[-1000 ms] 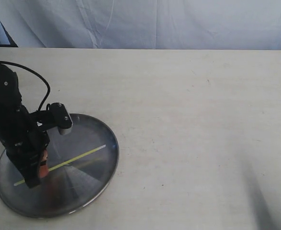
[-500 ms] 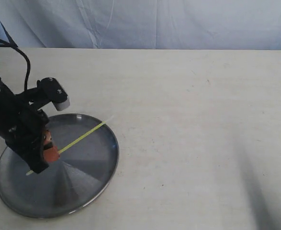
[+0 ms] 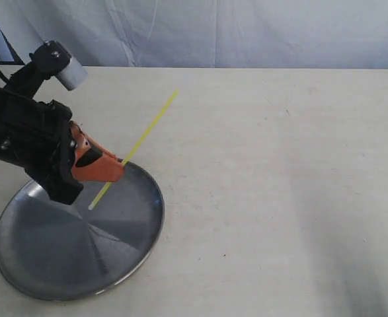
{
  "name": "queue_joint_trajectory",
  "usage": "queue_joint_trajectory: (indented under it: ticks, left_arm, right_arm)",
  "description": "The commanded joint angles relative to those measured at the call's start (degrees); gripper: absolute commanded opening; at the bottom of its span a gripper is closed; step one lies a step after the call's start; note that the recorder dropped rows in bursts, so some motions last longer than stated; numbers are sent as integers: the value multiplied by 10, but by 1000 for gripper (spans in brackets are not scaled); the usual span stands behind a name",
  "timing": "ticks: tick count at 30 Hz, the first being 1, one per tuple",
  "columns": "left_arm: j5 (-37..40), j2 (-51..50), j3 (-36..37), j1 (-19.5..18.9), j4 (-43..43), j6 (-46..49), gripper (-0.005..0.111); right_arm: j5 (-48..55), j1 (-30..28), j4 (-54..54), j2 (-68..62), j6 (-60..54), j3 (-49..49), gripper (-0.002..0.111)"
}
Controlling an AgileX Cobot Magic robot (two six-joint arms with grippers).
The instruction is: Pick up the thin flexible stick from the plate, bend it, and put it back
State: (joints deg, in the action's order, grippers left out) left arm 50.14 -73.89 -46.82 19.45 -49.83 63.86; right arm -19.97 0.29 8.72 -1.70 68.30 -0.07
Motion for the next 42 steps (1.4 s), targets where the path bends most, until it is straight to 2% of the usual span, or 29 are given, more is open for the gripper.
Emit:
queue_joint_trajectory:
  ticks: [1, 4, 10, 13, 14, 15, 16, 17, 19, 20, 22, 25, 30, 37, 39, 42]
  left_arm:
    - [26, 15, 0, 1, -47, 38, 0]
    - [38, 16, 0, 1, -68, 56, 0]
    - [52, 16, 0, 1, -85, 72, 0]
    - [53, 16, 0, 1, -85, 72, 0]
    - [53, 16, 0, 1, -85, 72, 0]
    - [53, 16, 0, 1, -85, 72, 0]
    - [54, 16, 0, 1, -86, 72, 0]
    - [54, 16, 0, 1, -88, 72, 0]
    - [54, 16, 0, 1, -96, 72, 0]
    - [54, 16, 0, 1, -111, 86, 0]
    - [58, 16, 0, 1, -143, 113, 0]
    - [58, 16, 0, 1, -153, 121, 0]
    - [58, 16, 0, 1, -153, 121, 0]
    - [64, 16, 0, 1, -153, 121, 0]
    - [67, 16, 0, 1, -153, 121, 0]
    - [68, 16, 0, 1, -153, 121, 0]
  right_arm:
    - [-11, -2, 174, 1, 269, 1, 0]
    - [-115, -3, 244, -12, 333, 1, 0]
    - [-139, -3, 397, -125, 407, -53, 0]
    - [-199, -3, 450, -225, 407, -90, 6]
    - [-219, -3, 461, -254, 399, -104, 10]
    - [-269, -3, 489, -328, 378, -134, 26]
    - [-287, -2, 501, -357, 375, -148, 34]
    - [-318, -2, 529, -426, 375, -183, 54]
    - [-342, -2, 551, -498, 375, -218, 67]
    - [-367, -2, 557, -543, 368, -238, 68]
    - [-391, 16, 557, -621, 342, -270, 68]
    - [-380, 84, 522, -687, 270, -295, 68]
    - [-349, 185, 424, -724, 148, -320, 68]
    - [-297, 245, 329, -750, 72, -333, 67]
    - [-297, 249, 315, -755, 65, -334, 62]
    - [-298, 251, 303, -768, 62, -334, 42]
